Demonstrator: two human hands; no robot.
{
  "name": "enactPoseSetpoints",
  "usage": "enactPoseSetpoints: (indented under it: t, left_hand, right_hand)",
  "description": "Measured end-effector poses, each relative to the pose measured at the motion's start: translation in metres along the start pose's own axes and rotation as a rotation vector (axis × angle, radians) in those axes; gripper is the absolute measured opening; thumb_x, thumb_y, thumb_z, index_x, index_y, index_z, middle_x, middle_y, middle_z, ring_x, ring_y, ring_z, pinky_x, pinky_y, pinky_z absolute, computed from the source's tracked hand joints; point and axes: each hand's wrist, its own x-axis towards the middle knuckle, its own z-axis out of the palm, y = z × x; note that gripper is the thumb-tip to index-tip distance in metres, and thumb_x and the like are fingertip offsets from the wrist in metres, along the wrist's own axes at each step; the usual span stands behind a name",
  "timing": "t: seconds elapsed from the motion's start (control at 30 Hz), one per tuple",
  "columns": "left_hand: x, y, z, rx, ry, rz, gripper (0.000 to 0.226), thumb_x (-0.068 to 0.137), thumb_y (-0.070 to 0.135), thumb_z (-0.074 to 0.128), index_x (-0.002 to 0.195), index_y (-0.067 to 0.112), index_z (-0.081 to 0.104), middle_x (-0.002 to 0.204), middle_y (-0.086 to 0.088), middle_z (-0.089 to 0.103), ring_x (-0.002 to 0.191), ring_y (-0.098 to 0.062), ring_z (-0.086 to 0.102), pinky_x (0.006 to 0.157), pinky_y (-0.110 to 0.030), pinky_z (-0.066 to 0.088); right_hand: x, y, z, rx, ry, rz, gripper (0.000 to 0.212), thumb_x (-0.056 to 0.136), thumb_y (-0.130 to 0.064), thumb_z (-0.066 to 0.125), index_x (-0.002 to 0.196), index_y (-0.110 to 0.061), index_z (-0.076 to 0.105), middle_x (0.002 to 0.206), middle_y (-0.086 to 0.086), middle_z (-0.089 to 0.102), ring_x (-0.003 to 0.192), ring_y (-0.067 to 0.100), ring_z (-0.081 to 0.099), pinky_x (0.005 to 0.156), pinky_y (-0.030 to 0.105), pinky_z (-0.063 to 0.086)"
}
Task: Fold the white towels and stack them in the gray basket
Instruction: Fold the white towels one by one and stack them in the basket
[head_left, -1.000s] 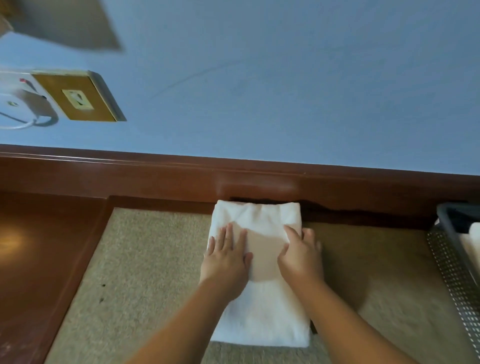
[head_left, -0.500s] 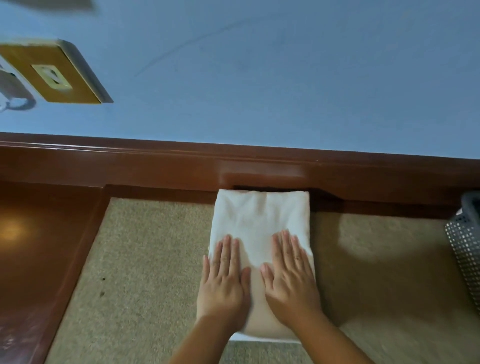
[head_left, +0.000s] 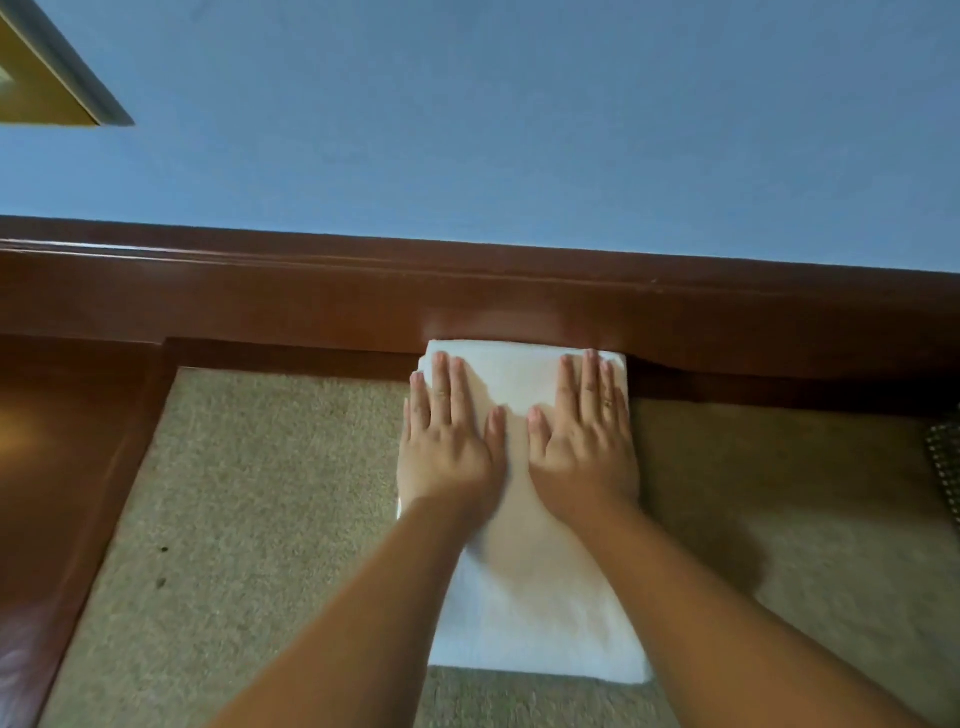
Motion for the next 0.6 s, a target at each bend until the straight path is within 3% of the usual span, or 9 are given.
enactPoseSetpoints:
  t: [0.17, 0.3, 0.37, 0.5, 0.6]
  left_hand:
    - [-0.001, 0.005, -0.009, -0.004, -0.075, -0.034, 0.076, 0.106, 0.062, 0.006, 0.163, 0.019, -0.021, 0.169, 0.003, -0.031, 0.157, -0.022, -0.026, 0.129, -0.037, -0.011]
    - [0.003, 0.007, -0.022, 0.108, -0.243, -0.016, 0.079, 0.105, 0.062, 0.004, 0.159, 0.015, -0.028, 0.165, -0.003, -0.038, 0.156, -0.026, -0.028, 0.129, -0.045, -0.012]
    - [-0.006, 0.004, -0.037, 0.172, -0.281, 0.025, 0.081, 0.106, 0.060, 0.009, 0.159, 0.011, -0.027, 0.167, -0.006, -0.034, 0.155, -0.025, -0.029, 0.128, -0.049, -0.012]
    - [-0.091, 0.003, -0.040, 0.110, -0.244, 0.161, 0.070, 0.109, 0.051, 0.012, 0.163, 0.017, -0.019, 0.168, -0.003, -0.032, 0.153, -0.021, -0.035, 0.128, -0.044, -0.015]
    - [-0.146, -0.012, -0.011, 0.011, -0.135, 0.194, 0.066, 0.111, 0.047, 0.018, 0.167, 0.019, -0.003, 0.173, -0.001, -0.015, 0.157, -0.016, -0.024, 0.128, -0.037, -0.011]
  right_hand:
    - [0.002, 0.002, -0.005, -0.005, -0.077, 0.004, 0.073, 0.104, -0.051, 0.024, 0.165, -0.011, 0.016, 0.172, 0.016, 0.007, 0.160, 0.029, 0.003, 0.130, 0.046, 0.007]
    - [0.001, -0.002, -0.031, -0.068, -0.332, 0.004, 0.072, 0.105, -0.052, 0.004, 0.163, -0.015, -0.015, 0.169, 0.013, -0.024, 0.156, 0.027, -0.025, 0.128, 0.045, -0.010]
    - [-0.008, -0.009, -0.052, -0.066, -0.474, 0.029, 0.069, 0.108, -0.053, 0.008, 0.162, -0.021, -0.021, 0.165, 0.009, -0.035, 0.152, 0.027, -0.034, 0.126, 0.046, -0.015]
    - [-0.076, -0.030, -0.074, 0.031, -0.459, 0.057, 0.063, 0.109, -0.049, 0.013, 0.160, -0.033, -0.020, 0.165, 0.003, -0.037, 0.149, 0.025, -0.039, 0.126, 0.044, -0.017]
    - [-0.132, -0.028, -0.057, 0.073, -0.391, 0.042, 0.061, 0.110, -0.046, 0.011, 0.161, -0.035, -0.020, 0.165, 0.002, -0.037, 0.150, 0.023, -0.039, 0.128, 0.043, -0.012]
